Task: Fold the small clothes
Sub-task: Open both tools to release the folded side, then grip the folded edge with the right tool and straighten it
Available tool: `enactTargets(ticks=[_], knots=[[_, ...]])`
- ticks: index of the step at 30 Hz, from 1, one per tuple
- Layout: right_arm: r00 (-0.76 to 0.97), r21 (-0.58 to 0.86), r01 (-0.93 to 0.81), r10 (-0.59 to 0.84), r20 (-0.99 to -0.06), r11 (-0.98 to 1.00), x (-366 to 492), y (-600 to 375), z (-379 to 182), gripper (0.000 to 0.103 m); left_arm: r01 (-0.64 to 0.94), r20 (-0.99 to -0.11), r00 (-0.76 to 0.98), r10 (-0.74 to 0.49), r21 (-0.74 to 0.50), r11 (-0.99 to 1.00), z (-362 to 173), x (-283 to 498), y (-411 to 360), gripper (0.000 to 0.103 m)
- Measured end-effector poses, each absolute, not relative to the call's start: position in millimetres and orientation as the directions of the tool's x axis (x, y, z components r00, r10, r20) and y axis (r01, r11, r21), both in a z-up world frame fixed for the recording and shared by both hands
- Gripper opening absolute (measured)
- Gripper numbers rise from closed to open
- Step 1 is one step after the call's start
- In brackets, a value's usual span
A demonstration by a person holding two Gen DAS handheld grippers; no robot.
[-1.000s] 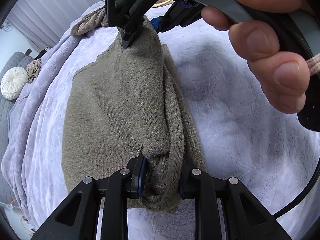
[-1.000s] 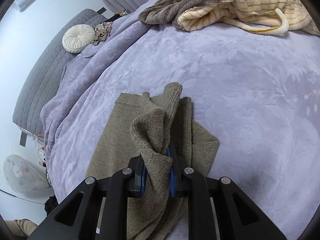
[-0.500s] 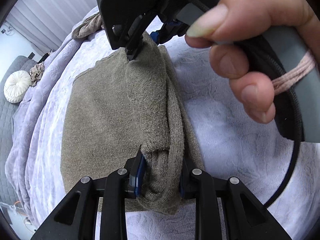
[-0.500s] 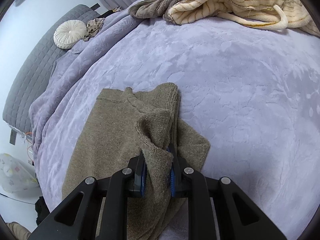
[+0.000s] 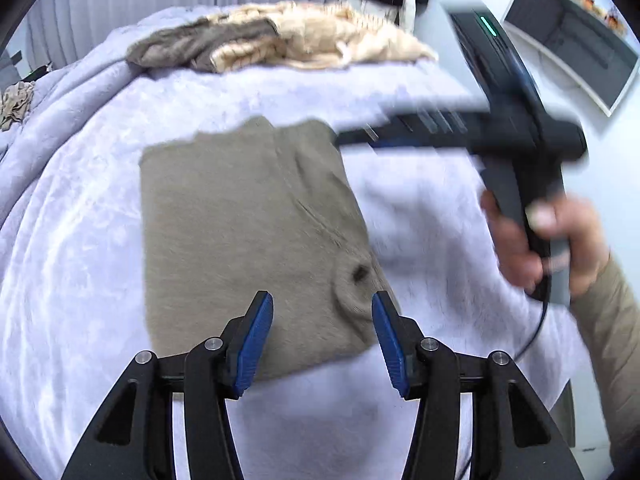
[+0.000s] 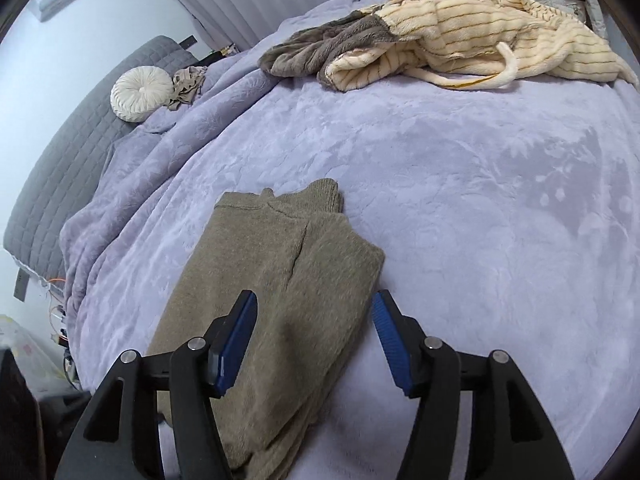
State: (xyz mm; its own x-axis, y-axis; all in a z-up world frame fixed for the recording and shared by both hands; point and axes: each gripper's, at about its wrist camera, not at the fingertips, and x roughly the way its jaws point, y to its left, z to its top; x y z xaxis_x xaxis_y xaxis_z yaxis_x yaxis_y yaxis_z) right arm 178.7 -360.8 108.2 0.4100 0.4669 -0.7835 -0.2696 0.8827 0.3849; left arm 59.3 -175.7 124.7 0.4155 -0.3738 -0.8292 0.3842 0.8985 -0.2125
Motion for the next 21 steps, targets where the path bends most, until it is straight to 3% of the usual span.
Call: enactTargets(ticks=[4, 9, 15, 21], knots=[[0.443, 0.415, -0.3, 0.51, -0.737, 0.859, 129.1, -358.0, 116.4, 0.064, 0.338, -0.791, 0.449, -0.416, -0.281, 0.898, 127.0, 78.0, -144.8, 0.053], [0.367, 0.537, -0.348, 0.639, -0.676, 0.769, 100.0, -331.3, 101.9, 0.064, 0.254, -0.868, 0.389, -0.31, -0.223, 0.941, 79.3, 99.6, -130.6, 0.053], [0.327, 0.404, -0.194, 0.447, -0.832, 0.894, 100.1, -335.8, 51.7, 0.059, 0.238, -0.853, 0.397, -0.34, -0.262, 0.935, 76.7, 100.6, -96.9, 0.053], [0.43, 0.446, -0.183, 0.479, -0.765, 0.876, 106.2, -347.9, 81.5, 0.069, 0.17, -0.834, 0.377, -0.402, -0.364, 0.916, 73.5, 120.9, -74.1, 0.053]])
